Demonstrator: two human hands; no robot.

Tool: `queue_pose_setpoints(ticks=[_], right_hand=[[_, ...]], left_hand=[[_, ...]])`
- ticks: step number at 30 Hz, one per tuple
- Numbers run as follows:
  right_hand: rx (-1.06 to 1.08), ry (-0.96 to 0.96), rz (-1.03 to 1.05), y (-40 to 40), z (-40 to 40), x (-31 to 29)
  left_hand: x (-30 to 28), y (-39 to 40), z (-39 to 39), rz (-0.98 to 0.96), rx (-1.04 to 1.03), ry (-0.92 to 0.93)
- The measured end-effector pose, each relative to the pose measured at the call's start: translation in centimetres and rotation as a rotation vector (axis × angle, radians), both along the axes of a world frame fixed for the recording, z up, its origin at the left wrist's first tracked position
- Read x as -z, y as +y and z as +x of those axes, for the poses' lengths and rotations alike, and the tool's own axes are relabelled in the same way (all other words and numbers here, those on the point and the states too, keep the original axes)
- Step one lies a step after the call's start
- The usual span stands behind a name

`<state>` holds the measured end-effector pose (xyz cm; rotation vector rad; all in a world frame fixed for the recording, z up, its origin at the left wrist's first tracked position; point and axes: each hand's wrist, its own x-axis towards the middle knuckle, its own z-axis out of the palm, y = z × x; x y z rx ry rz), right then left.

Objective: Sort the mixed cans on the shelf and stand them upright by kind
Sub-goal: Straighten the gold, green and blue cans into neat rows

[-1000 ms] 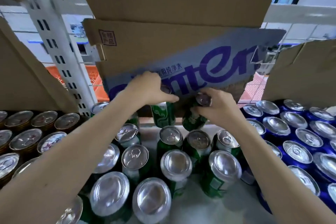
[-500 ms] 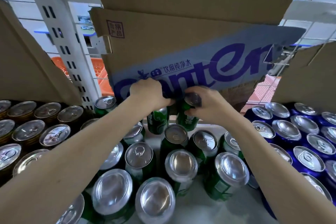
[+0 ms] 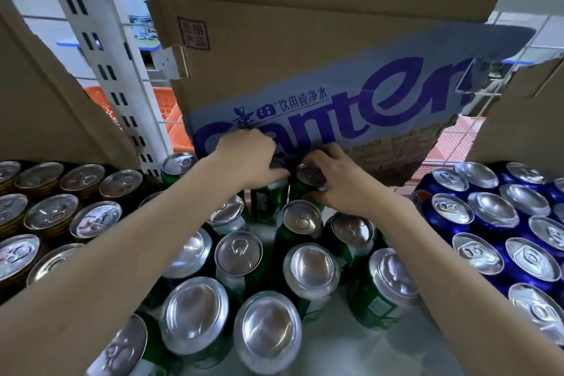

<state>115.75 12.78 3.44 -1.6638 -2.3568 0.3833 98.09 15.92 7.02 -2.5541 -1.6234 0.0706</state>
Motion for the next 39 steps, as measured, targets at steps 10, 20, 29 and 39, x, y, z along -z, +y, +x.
queue_pose_setpoints(ticks=[10, 20, 29, 39], right_hand=[[-0.029, -0.075, -0.011, -0.2, 0.5, -0.3], [0.008, -0.052, 0.015, 0.8, -0.7, 1.2], [0.084, -0.105, -0.011, 0.3, -1.9, 0.6], [0.201, -0.111, -0.036, 0.1, -2.9, 0.1]], left_hand=[[2.2, -1.1, -0.7, -0.046, 0.108, 0.080], [3.4, -2.0, -0.1, -0.020, -0.125, 0.063], [3.3, -2.2, 0.2, -0.019, -0.148, -0.009], [2.6, -3.3, -2.5, -0.119, -0.008, -0.256]])
